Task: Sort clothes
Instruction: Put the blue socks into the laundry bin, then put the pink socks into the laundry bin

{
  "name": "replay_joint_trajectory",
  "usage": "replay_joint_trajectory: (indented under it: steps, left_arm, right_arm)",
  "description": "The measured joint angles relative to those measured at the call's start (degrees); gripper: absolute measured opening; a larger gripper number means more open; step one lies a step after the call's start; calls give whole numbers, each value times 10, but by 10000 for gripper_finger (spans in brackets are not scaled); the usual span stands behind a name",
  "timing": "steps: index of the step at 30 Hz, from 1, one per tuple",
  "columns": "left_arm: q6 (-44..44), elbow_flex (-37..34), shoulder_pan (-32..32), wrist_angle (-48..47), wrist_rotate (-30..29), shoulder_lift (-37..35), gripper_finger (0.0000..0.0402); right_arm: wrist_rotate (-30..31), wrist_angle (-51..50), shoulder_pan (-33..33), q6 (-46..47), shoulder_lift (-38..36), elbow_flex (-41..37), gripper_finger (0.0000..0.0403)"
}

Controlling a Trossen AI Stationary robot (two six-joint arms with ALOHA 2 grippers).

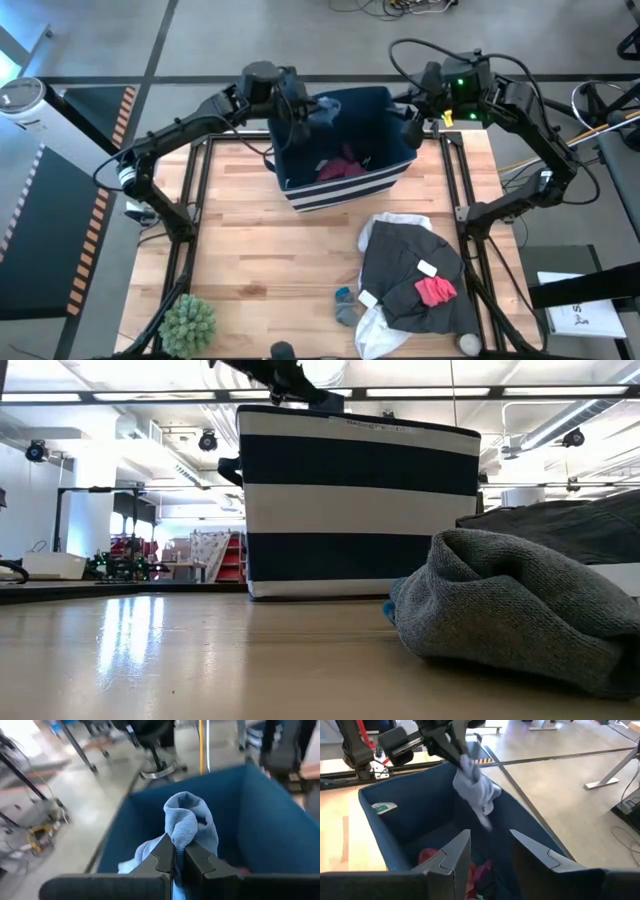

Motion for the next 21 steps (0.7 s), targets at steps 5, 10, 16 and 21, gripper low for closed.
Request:
replay_joint_trajectory:
  steps: [5, 10, 16, 21]
  left_arm:
    - [11, 0, -4, -59, 12, 19, 8]
    - [8, -1, -8, -82, 14, 31, 53]
    - [2, -1, -31, -84, 14, 32, 141]
    - [3, -1, -64, -86, 14, 22, 212]
  right_arm:
    - [0, -9, 12, 0, -1, -11, 104]
    - [0, -3, 32, -2, -2, -43, 90]
    - [0, 21, 55, -8, -7, -101, 87]
    - [0, 35, 76, -5, -19, -143, 99]
